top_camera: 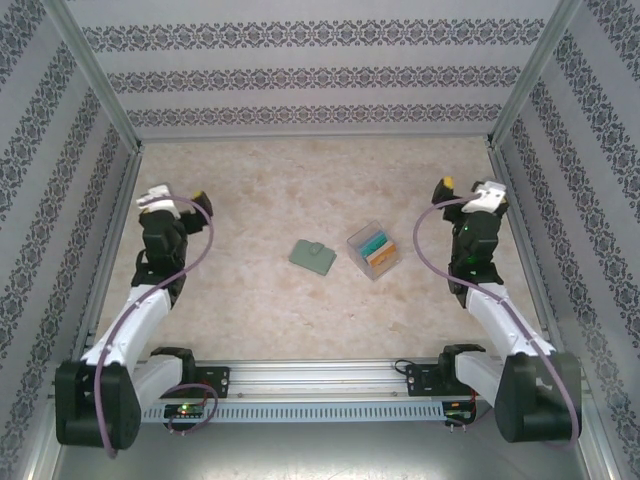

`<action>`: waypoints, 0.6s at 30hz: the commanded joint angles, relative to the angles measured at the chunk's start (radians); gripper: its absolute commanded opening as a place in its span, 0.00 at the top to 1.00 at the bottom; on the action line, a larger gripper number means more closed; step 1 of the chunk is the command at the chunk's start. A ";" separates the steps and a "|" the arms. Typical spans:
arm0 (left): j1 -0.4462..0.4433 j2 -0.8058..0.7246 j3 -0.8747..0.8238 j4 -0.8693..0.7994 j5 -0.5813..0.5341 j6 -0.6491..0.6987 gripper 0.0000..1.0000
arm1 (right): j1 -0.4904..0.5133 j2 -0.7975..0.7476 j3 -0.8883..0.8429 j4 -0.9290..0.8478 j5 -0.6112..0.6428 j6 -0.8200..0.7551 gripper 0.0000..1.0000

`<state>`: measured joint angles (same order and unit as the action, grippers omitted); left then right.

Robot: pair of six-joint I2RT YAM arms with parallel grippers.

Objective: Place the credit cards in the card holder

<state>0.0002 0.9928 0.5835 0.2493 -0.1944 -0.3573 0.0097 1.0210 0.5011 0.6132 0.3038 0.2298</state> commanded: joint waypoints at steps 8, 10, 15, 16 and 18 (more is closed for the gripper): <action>-0.008 0.052 0.105 -0.404 0.208 -0.251 0.00 | 0.139 0.053 0.190 -0.340 -0.209 0.128 0.02; -0.035 0.073 0.127 -0.440 0.253 -0.211 0.00 | 0.292 0.104 0.253 -0.434 -0.138 0.015 0.02; -0.089 0.096 0.130 -0.431 0.211 -0.130 0.00 | 0.557 0.315 0.419 -0.603 -0.186 -0.154 0.02; -0.090 0.096 0.135 -0.425 0.212 -0.136 0.00 | 0.584 0.367 0.467 -0.648 -0.213 -0.167 0.02; -0.095 0.102 0.129 -0.394 0.216 -0.147 0.00 | 0.616 0.457 0.553 -0.763 -0.293 -0.193 0.04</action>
<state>-0.0856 1.0916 0.6815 -0.1467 0.0074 -0.5274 0.5968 1.3937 0.9695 0.0639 0.1036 0.1406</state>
